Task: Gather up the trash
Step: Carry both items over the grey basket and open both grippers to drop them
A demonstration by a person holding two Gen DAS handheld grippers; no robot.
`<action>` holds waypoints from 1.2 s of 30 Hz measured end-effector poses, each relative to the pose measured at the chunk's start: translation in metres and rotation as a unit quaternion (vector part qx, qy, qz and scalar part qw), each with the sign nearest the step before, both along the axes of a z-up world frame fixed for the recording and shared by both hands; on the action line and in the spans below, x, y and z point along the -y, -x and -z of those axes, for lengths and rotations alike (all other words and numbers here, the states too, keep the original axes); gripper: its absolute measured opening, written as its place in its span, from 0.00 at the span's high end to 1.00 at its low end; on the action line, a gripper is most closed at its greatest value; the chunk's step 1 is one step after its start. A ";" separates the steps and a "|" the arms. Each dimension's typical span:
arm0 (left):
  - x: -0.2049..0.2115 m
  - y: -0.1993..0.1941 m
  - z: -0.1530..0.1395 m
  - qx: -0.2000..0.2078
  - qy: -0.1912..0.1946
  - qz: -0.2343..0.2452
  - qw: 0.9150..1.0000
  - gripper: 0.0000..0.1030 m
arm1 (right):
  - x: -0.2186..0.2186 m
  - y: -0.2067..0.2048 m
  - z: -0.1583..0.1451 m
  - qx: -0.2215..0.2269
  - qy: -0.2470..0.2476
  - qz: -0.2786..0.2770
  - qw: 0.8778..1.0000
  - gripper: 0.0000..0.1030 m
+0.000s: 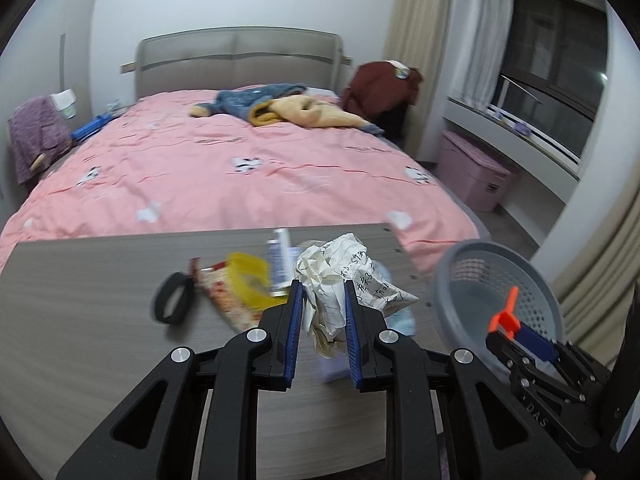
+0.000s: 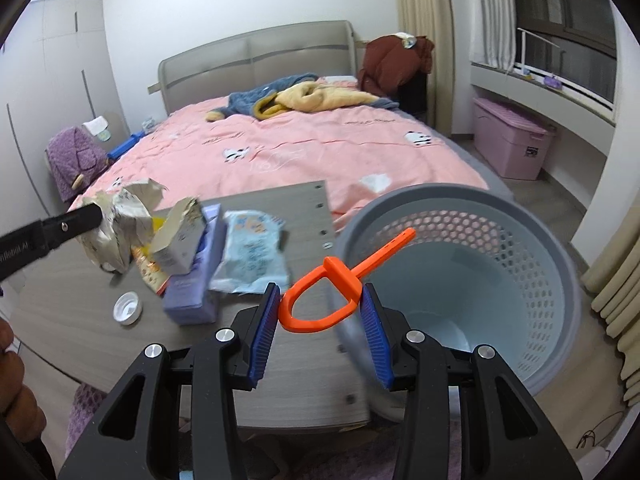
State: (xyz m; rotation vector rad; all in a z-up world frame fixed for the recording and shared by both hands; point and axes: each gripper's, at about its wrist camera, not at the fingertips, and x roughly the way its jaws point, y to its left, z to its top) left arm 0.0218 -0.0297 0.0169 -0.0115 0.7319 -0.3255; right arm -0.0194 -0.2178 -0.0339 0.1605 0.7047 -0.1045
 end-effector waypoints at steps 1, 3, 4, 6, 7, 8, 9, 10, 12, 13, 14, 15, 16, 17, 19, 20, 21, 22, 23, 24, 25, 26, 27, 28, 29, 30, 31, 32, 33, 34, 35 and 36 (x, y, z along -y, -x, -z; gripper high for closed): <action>0.011 -0.001 0.001 -0.001 -0.002 0.011 1.000 0.81 | 0.009 0.000 -0.001 0.000 0.000 0.008 1.000 0.60; 0.036 -0.004 0.004 -0.005 -0.006 0.038 0.999 0.81 | 0.029 0.000 -0.001 -0.003 -0.005 0.028 1.000 0.60; 0.046 -0.006 0.005 -0.007 -0.007 0.049 0.999 0.81 | 0.037 0.000 0.001 -0.006 -0.006 0.034 0.999 0.60; 0.069 -0.010 0.009 -0.011 -0.013 0.073 0.997 0.81 | 0.053 0.001 0.003 -0.011 -0.006 0.049 0.999 0.60; 0.079 -0.011 0.012 -0.015 -0.014 0.086 0.996 0.81 | 0.061 0.002 0.005 -0.014 -0.007 0.056 0.998 0.60; 0.090 -0.013 0.016 -0.022 -0.017 0.099 0.995 0.81 | 0.067 0.002 0.006 -0.016 -0.008 0.061 0.998 0.60; 0.101 -0.015 0.021 -0.028 -0.021 0.109 0.993 0.81 | 0.077 0.003 0.009 -0.020 -0.010 0.068 0.997 0.60; 0.110 -0.018 0.026 -0.034 -0.025 0.116 0.992 0.81 | 0.082 0.003 0.010 -0.023 -0.011 0.072 0.997 0.60; 0.128 -0.022 0.035 -0.050 -0.028 0.134 0.989 0.81 | 0.093 0.003 0.014 -0.031 -0.017 0.078 0.996 0.60; 0.136 -0.022 0.038 -0.054 -0.030 0.142 0.988 0.81 | 0.098 0.003 0.016 -0.034 -0.020 0.081 0.996 0.60; 0.145 -0.022 0.042 -0.058 -0.033 0.152 0.986 0.81 | 0.104 0.005 0.018 -0.037 -0.021 0.084 0.996 0.60; 0.152 -0.022 0.043 -0.059 -0.035 0.159 0.985 0.81 | 0.107 0.005 0.019 -0.038 -0.022 0.086 0.995 0.60; 0.159 -0.021 0.045 -0.059 -0.037 0.166 0.984 0.81 | 0.111 0.006 0.021 -0.040 -0.026 0.087 0.995 0.60; 0.167 -0.022 0.048 -0.059 -0.039 0.175 0.982 0.81 | 0.115 0.006 0.023 -0.043 -0.032 0.088 0.995 0.60; 0.178 -0.024 0.052 -0.059 -0.044 0.182 0.981 0.81 | 0.124 0.006 0.026 -0.046 -0.042 0.092 0.994 0.60; 0.183 -0.025 0.056 -0.061 -0.045 0.185 0.980 0.81 | 0.126 0.006 0.027 -0.047 -0.042 0.094 0.994 0.60; 0.187 -0.026 0.057 -0.062 -0.046 0.188 0.979 0.81 | 0.128 0.005 0.028 -0.047 -0.041 0.094 0.994 0.60; 0.191 -0.026 0.059 -0.064 -0.047 0.190 0.978 0.81 | 0.130 0.005 0.028 -0.048 -0.041 0.095 0.994 0.60; 0.194 -0.027 0.061 -0.066 -0.049 0.193 0.978 0.81 | 0.132 0.004 0.029 -0.049 -0.042 0.095 0.993 0.60; 0.196 -0.028 0.062 -0.067 -0.050 0.195 0.977 0.81 | 0.133 0.004 0.030 -0.050 -0.044 0.096 0.993 0.60; 0.197 -0.029 0.063 -0.068 -0.050 0.195 0.977 0.80 | 0.135 0.005 0.031 -0.051 -0.045 0.097 0.993 0.60; 0.197 -0.030 0.064 -0.071 -0.047 0.195 0.977 0.80 | 0.137 0.005 0.032 -0.053 -0.047 0.097 0.993 0.60; 0.198 -0.032 0.064 -0.072 -0.045 0.194 0.977 0.80 | 0.139 0.005 0.033 -0.053 -0.050 0.097 0.993 0.60; 0.199 -0.033 0.064 -0.073 -0.043 0.194 0.977 0.80 | 0.141 0.006 0.034 -0.052 -0.053 0.096 0.993 0.60; 0.199 -0.034 0.064 -0.072 -0.043 0.193 0.977 0.79 | 0.142 0.007 0.034 -0.051 -0.051 0.096 0.993 0.59; 0.200 -0.034 0.064 -0.070 -0.045 0.192 0.978 0.78 | 0.142 0.008 0.034 -0.050 -0.049 0.096 0.993 0.59; 0.200 -0.033 0.063 -0.066 -0.048 0.190 0.978 0.74 | 0.141 0.007 0.033 -0.050 -0.048 0.096 0.993 0.59; 0.201 -0.033 0.063 -0.064 -0.050 0.190 0.978 0.71 | 0.143 0.006 0.032 -0.048 -0.048 0.096 0.993 0.57; 0.201 -0.032 0.063 -0.061 -0.050 0.189 0.979 0.63 | 0.142 0.007 0.031 -0.045 -0.047 0.096 0.993 0.55; 0.201 -0.032 0.062 -0.059 -0.051 0.187 0.979 0.56 | 0.142 0.007 0.031 -0.043 -0.045 0.096 0.993 0.49; 0.200 -0.031 0.061 -0.057 -0.050 0.186 0.980 0.53 | 0.141 0.008 0.029 -0.039 -0.044 0.097 0.994 0.46; 0.199 -0.031 0.060 -0.057 -0.048 0.185 0.980 0.50 | 0.141 0.008 0.029 -0.038 -0.043 0.097 0.994 0.46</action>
